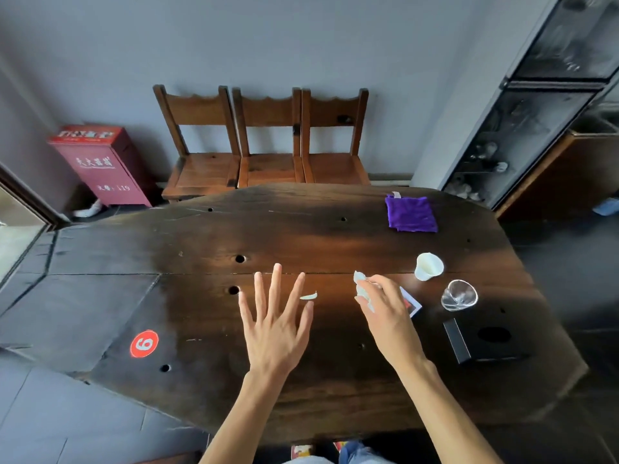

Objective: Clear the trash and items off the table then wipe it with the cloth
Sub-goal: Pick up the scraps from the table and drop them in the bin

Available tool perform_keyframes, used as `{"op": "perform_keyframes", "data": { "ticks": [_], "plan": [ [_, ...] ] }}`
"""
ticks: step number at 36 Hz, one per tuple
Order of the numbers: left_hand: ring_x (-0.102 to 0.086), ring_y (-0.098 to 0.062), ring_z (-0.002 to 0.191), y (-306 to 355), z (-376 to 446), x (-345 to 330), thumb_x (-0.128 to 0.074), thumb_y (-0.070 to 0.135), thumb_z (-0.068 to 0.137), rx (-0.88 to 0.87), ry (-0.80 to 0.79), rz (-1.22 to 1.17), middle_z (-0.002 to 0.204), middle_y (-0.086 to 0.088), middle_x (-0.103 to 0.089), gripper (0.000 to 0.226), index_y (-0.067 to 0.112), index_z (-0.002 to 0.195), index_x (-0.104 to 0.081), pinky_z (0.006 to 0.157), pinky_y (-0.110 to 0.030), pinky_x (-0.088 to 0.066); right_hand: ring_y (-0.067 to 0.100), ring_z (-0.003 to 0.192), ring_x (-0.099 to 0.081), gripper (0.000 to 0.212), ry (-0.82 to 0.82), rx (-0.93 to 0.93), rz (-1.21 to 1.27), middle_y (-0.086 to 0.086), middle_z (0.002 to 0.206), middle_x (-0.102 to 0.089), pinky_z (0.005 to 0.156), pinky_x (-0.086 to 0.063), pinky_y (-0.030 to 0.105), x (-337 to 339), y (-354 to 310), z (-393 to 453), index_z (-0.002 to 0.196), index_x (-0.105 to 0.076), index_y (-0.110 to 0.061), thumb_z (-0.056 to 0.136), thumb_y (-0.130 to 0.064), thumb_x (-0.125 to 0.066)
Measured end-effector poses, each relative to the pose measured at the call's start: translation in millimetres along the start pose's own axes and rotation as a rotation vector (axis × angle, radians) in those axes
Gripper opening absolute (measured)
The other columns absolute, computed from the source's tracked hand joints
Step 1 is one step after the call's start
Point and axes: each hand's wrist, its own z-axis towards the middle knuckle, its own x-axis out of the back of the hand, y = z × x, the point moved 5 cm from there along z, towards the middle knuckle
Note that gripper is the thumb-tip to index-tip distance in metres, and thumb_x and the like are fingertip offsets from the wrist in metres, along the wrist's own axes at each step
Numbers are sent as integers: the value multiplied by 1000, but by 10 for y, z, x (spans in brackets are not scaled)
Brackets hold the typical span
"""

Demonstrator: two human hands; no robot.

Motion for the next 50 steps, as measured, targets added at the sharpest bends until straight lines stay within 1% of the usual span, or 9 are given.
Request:
{"op": "perform_keyframes", "data": {
  "ticks": [14,20,25,29,32,39,43,45,50],
  "plan": [
    [15,-26,159,572,-103,-138,-17,70,101,-210,-115,-57,173,7,10,63,50,161,-10,126,-59,3,18,118,-55,41,201,-187,-66,1,128,-50,98,-46,26,427,418,-639,127,-61,-16,87,-18,-68],
    [12,-27,159,1043,-133,-163,-18,69,101,-321,-125,-84,173,7,8,63,49,161,-13,126,-61,-1,24,119,-62,49,185,-330,-107,5,131,-51,91,-60,38,667,734,-977,131,-61,-13,85,-12,-79],
    [16,-26,159,1484,-200,-216,-19,70,102,-397,-139,-92,171,9,15,63,51,161,-7,125,-58,8,23,119,-62,45,226,-436,-124,5,134,-53,92,-49,24,938,958,-1255,133,-60,-17,89,-24,-67],
    [16,-27,158,1900,-299,-253,-21,68,102,-453,-157,-100,171,8,14,62,50,161,-9,126,-60,3,26,113,-66,46,244,-501,-137,8,130,-58,92,-50,26,1190,1154,-1501,131,-64,-14,86,-14,-76],
    [14,-27,159,2240,-417,-259,-19,67,102,-496,-165,-117,171,10,13,61,50,160,-10,127,-60,1,22,111,-65,47,289,-507,-145,0,130,-52,92,-50,24,1434,1309,-1703,131,-65,-14,85,-11,-77],
    [-6,-33,159,3065,-801,-341,-32,61,102,-584,-158,-107,173,6,-9,60,43,159,-33,124,-64,-14,14,109,-60,39,378,-533,-115,-12,126,-46,93,-53,22,1971,1715,-2220,132,-62,-21,94,-29,-57],
    [-10,-33,159,3566,-1066,-432,-29,62,101,-608,-155,-112,173,5,-12,61,43,158,-34,125,-59,-8,15,109,-62,38,394,-555,-132,-12,125,-46,90,-57,25,2255,1982,-2548,127,-64,-17,90,-13,-73],
    [-6,-30,160,3809,-1193,-483,-25,63,101,-608,-164,-108,173,6,-9,61,44,159,-31,126,-60,-11,17,108,-63,40,393,-569,-140,-12,125,-46,89,-55,21,2398,2123,-2711,125,-65,-17,88,-10,-75],
    [10,-24,160,4382,-1483,-645,-17,66,102,-622,-200,-134,173,10,3,60,49,160,-17,127,-61,-5,7,108,-56,48,385,-620,-134,-11,127,-46,87,-30,-8,2745,2484,-3113,130,-61,-19,85,-11,-77]
  ]
}}
